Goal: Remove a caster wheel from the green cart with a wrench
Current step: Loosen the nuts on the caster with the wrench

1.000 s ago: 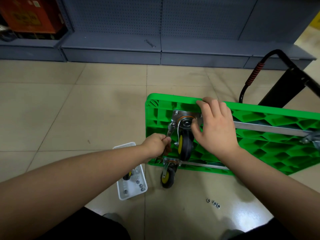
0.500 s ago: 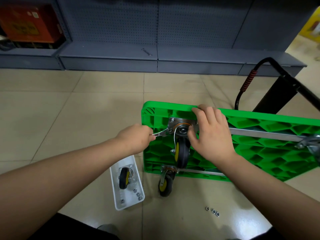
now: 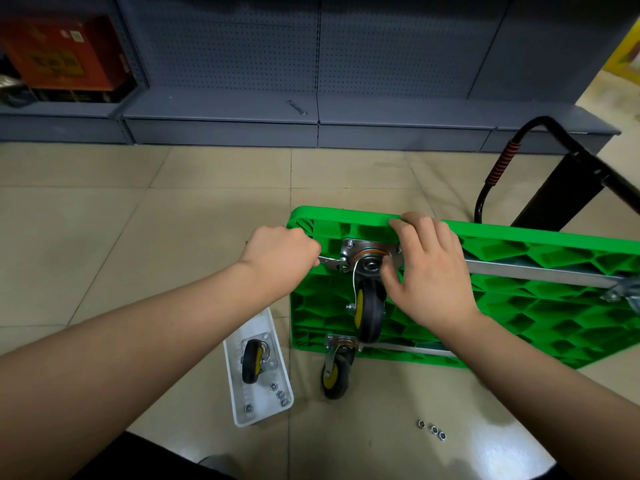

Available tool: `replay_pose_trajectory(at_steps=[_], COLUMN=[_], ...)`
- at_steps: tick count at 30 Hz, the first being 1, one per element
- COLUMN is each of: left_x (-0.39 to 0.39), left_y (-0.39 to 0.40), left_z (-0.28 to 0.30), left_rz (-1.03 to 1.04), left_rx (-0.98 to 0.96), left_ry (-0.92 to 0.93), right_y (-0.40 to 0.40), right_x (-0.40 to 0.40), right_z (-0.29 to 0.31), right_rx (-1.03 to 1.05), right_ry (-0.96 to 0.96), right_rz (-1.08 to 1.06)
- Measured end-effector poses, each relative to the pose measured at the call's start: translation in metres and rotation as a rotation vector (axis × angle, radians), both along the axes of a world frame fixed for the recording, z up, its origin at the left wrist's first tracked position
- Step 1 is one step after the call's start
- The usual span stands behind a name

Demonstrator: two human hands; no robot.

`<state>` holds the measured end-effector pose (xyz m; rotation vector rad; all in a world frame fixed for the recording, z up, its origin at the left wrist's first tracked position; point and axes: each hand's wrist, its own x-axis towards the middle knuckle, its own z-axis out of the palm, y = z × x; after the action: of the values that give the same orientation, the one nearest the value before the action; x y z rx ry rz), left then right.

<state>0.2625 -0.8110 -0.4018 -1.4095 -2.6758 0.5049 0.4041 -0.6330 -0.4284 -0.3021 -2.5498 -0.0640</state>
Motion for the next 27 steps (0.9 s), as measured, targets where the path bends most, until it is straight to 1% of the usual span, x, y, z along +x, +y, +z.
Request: replay_pose_trajectory(at_steps=[4, 12, 19, 27], left_x=[0.008, 0.018, 0.020, 0.015], left_y=[0.006, 0.017, 0.023, 0.022], left_z=[0.004, 0.016, 0.020, 0.014], left_rz=[-0.008, -0.040, -0.058, -0.074], left_rx=[-0.014, -0.032, -0.085, -0.053], left_ry=[0.086, 0.197, 0.184, 0.197], right_y=[0.001, 0.000, 0.000, -0.002], right_x=[0.000, 0.000, -0.001, 0.000], right_z=[0.000, -0.001, -0.002, -0.001], right_rx=[0.003, 0.003, 0.007, 0.005], right_ry=[0.003, 0.014, 0.008, 0.011], right_rz=[0.004, 0.003, -0.002, -0.006])
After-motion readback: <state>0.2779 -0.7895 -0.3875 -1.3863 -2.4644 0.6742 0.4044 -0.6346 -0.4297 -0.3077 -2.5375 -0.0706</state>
